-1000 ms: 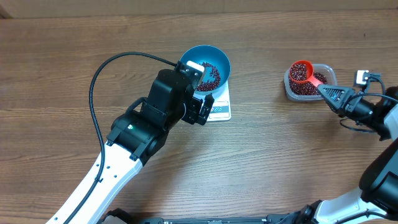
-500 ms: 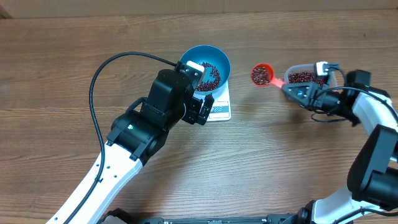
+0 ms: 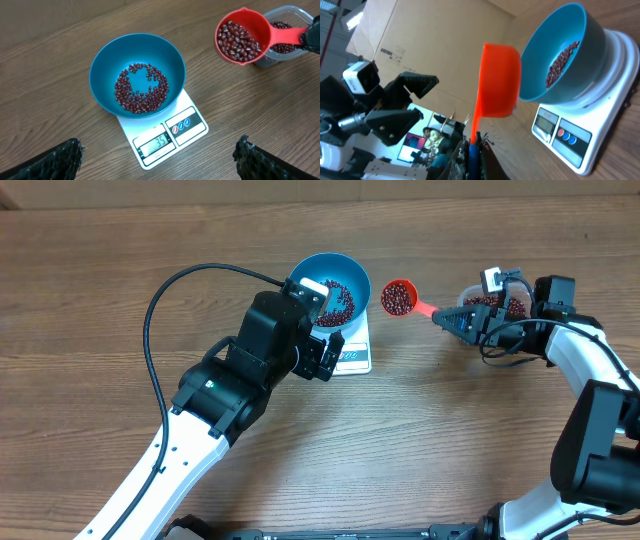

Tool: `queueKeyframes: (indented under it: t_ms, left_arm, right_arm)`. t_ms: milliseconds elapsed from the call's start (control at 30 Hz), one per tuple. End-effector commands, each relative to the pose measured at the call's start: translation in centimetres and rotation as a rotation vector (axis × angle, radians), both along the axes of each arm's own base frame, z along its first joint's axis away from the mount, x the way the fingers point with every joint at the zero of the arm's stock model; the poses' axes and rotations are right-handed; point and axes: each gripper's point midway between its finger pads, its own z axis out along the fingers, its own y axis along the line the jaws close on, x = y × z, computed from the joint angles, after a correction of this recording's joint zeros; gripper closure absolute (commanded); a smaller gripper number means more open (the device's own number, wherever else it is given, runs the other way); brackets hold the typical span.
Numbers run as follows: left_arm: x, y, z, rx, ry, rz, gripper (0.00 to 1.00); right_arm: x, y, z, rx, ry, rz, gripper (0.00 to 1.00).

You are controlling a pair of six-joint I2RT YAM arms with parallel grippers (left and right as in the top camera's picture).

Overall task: Scoop item into bowl and weigh 150g on scale
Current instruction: 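Carry the filled scoop left over the blue bowl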

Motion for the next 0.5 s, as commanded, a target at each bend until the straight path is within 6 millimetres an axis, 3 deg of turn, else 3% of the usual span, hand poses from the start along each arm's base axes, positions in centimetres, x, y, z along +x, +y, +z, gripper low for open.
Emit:
queueKeyframes:
  t_ms: [0, 467]
  left_arm:
    - [0.3, -0.2, 0.9, -0.009, -0.018, -0.011, 0.01]
    - [0.3, -0.2, 0.9, -0.009, -0.018, -0.011, 0.01]
  right_arm:
    - [0.6, 1.1, -0.4, 0.000, 0.141, 0.009, 0.96]
    - [3.7, 6.8, 1.2, -0.083, 0.024, 0.034, 0.96]
